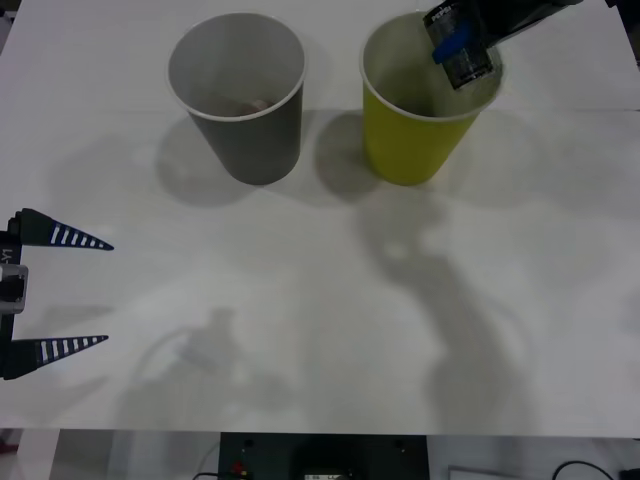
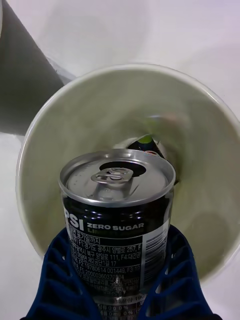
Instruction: Put the can into the green bin and the plastic bottle into the gray bin
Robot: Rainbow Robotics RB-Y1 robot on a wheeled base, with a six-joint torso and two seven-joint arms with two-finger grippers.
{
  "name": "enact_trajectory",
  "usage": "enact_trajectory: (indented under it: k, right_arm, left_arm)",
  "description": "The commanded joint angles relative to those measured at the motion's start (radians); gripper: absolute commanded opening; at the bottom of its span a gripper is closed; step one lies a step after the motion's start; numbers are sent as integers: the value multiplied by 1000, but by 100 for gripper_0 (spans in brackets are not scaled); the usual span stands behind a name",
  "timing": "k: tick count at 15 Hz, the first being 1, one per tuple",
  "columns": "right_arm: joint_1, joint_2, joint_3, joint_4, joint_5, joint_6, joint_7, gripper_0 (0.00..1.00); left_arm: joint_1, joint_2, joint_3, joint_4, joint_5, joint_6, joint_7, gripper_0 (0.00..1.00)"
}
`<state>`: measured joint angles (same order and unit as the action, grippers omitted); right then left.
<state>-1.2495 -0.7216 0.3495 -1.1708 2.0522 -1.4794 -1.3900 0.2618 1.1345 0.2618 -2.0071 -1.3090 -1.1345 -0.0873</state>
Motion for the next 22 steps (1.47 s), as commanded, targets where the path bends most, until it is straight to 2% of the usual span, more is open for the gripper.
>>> enact_trajectory:
  k: [1, 3, 4, 6, 7, 8, 11, 13, 15, 22]
  right_arm:
    - [-10, 28, 0, 40, 25, 50, 8, 0]
    - [-11, 30, 0, 40, 28, 59, 20, 0]
    - [-10, 30, 0, 40, 28, 59, 37, 4]
    - [-11, 27, 2, 42, 31, 57, 86, 66]
    - [-11, 27, 0, 42, 32, 51, 112, 93]
    - [-11, 25, 0, 40, 29, 44, 126, 100]
    - [-13, 2, -7, 40, -12, 27, 174, 100]
    - [-11, -38, -47, 25, -73, -33, 236, 100]
    - [4, -81, -112, 11, -173, -91, 267, 100]
    - [271, -182, -291, -349, -279, -91, 292, 100]
  left_arm:
    - [0, 0, 0, 0, 0, 0, 0, 100]
    - [0, 0, 0, 0, 0, 0, 0, 100]
    - [0, 0, 0, 0, 0, 0, 0, 100]
    - [0, 0, 0, 0, 0, 0, 0, 100]
    - [0, 0, 0, 0, 0, 0, 0, 100]
    - [0, 0, 0, 0, 0, 0, 0, 100]
    - [0, 0, 0, 0, 0, 0, 0, 100]
    - [0, 0, 0, 0, 0, 0, 0, 100]
    - [0, 0, 0, 0, 0, 0, 0, 100]
    - [0, 0, 0, 0, 0, 0, 0, 100]
